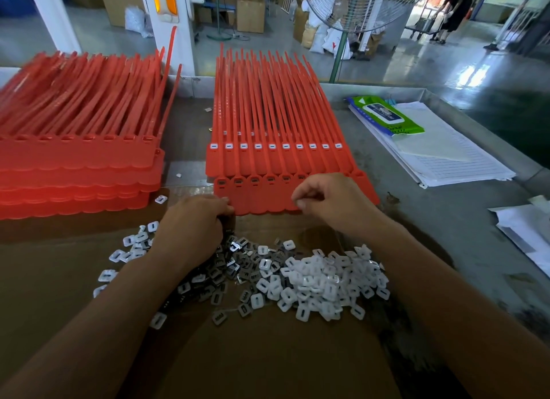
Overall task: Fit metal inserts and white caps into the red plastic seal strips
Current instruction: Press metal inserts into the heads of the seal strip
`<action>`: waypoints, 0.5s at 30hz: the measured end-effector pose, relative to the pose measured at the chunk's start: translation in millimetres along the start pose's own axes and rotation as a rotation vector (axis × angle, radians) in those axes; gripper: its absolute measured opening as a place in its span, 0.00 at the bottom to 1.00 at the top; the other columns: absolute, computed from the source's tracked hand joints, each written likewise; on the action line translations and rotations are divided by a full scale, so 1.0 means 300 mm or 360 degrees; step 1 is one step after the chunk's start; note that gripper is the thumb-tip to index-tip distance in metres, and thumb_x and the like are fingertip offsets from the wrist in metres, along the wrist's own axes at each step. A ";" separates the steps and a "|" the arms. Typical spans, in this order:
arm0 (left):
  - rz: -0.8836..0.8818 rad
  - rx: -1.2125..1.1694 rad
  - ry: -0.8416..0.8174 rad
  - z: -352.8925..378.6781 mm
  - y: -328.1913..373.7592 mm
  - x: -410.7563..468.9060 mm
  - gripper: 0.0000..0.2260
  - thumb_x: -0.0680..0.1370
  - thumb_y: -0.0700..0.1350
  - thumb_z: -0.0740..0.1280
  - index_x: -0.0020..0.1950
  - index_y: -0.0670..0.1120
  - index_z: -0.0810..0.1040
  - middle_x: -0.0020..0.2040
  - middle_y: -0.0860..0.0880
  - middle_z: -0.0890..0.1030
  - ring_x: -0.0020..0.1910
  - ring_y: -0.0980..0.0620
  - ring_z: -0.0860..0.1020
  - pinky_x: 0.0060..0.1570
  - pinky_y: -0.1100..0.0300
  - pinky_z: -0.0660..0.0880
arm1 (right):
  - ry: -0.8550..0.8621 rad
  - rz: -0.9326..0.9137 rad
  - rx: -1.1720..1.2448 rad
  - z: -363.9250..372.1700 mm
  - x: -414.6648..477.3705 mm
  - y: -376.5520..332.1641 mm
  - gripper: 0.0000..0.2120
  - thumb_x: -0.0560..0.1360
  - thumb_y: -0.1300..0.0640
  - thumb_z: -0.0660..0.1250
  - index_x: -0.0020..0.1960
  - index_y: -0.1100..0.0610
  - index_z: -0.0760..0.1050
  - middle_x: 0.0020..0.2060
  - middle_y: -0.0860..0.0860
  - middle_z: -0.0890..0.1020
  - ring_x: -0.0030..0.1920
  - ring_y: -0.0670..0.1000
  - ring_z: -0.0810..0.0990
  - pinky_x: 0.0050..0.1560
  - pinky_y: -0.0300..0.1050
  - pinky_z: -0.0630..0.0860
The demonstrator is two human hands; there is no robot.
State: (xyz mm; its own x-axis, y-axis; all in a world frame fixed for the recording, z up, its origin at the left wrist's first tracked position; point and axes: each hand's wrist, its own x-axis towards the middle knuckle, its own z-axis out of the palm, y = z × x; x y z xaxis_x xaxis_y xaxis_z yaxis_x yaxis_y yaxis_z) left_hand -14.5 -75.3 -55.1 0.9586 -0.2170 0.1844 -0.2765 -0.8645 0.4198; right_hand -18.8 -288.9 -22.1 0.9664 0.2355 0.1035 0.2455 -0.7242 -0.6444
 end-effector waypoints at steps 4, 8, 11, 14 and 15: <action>-0.0001 0.0000 0.0007 0.003 0.000 0.003 0.19 0.71 0.32 0.59 0.57 0.47 0.79 0.63 0.52 0.75 0.64 0.52 0.70 0.63 0.56 0.64 | 0.0246 0.0187 0.0021 -0.041 0.024 0.068 0.09 0.72 0.57 0.69 0.35 0.47 0.73 0.35 0.42 0.77 0.39 0.40 0.76 0.40 0.34 0.72; -0.0001 -0.0011 0.0017 0.004 0.000 0.003 0.19 0.71 0.32 0.59 0.57 0.47 0.79 0.62 0.52 0.75 0.63 0.51 0.71 0.62 0.57 0.65 | 0.0358 0.0233 -0.0044 -0.074 0.072 0.134 0.13 0.73 0.61 0.67 0.34 0.47 0.72 0.34 0.42 0.76 0.39 0.40 0.74 0.43 0.39 0.71; 0.0003 -0.0014 0.0031 0.003 0.002 0.001 0.19 0.71 0.32 0.60 0.57 0.47 0.79 0.62 0.52 0.76 0.63 0.51 0.71 0.62 0.57 0.65 | 0.0387 0.0271 -0.0062 -0.086 0.110 0.164 0.14 0.73 0.62 0.66 0.33 0.47 0.72 0.33 0.42 0.75 0.38 0.40 0.73 0.39 0.35 0.68; -0.0001 -0.0026 0.0027 0.003 0.001 0.003 0.19 0.71 0.31 0.59 0.57 0.47 0.79 0.62 0.52 0.76 0.63 0.51 0.71 0.63 0.57 0.64 | 0.0339 0.0309 -0.0029 -0.086 0.139 0.180 0.14 0.73 0.63 0.65 0.34 0.47 0.72 0.34 0.42 0.76 0.38 0.40 0.73 0.41 0.38 0.68; -0.0006 -0.0031 0.0025 0.003 0.001 0.004 0.20 0.71 0.31 0.59 0.57 0.47 0.79 0.62 0.52 0.76 0.63 0.52 0.71 0.63 0.57 0.64 | 0.0325 0.0319 -0.0015 -0.085 0.145 0.182 0.14 0.73 0.63 0.65 0.34 0.47 0.73 0.34 0.42 0.76 0.39 0.41 0.73 0.43 0.39 0.68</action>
State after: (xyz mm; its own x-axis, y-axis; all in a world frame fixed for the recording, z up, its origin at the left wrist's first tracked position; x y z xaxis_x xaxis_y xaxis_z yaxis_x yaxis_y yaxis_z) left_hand -13.4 -76.1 -55.5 0.9584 -0.2066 0.1970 -0.2746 -0.8562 0.4376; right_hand 38.6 -334.7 -33.4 0.9909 -0.0480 0.1258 0.0476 -0.7495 -0.6603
